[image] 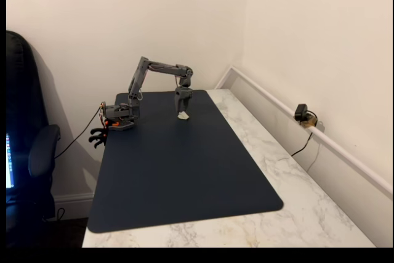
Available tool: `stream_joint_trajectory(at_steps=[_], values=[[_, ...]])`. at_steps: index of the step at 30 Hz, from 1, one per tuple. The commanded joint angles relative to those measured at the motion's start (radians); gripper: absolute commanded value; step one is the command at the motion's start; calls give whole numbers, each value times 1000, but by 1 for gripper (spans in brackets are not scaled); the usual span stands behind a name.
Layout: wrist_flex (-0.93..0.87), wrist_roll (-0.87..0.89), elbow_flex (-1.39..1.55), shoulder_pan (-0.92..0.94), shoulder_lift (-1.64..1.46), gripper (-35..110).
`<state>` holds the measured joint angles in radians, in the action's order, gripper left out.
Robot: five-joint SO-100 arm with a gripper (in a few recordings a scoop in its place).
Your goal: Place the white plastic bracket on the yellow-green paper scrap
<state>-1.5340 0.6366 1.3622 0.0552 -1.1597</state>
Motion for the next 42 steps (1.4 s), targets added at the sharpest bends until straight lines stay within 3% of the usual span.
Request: stream_joint_trajectory(at_steps=[1,5,19,32,42], values=[[-95,20,-78,-63,-156,12],[-126,55,-64,-140,-256,0],[-37,-61,66,-428,-439,0],[123,-51,480,-414,-836,0],[574,-325,969,-396,-1229,0]])
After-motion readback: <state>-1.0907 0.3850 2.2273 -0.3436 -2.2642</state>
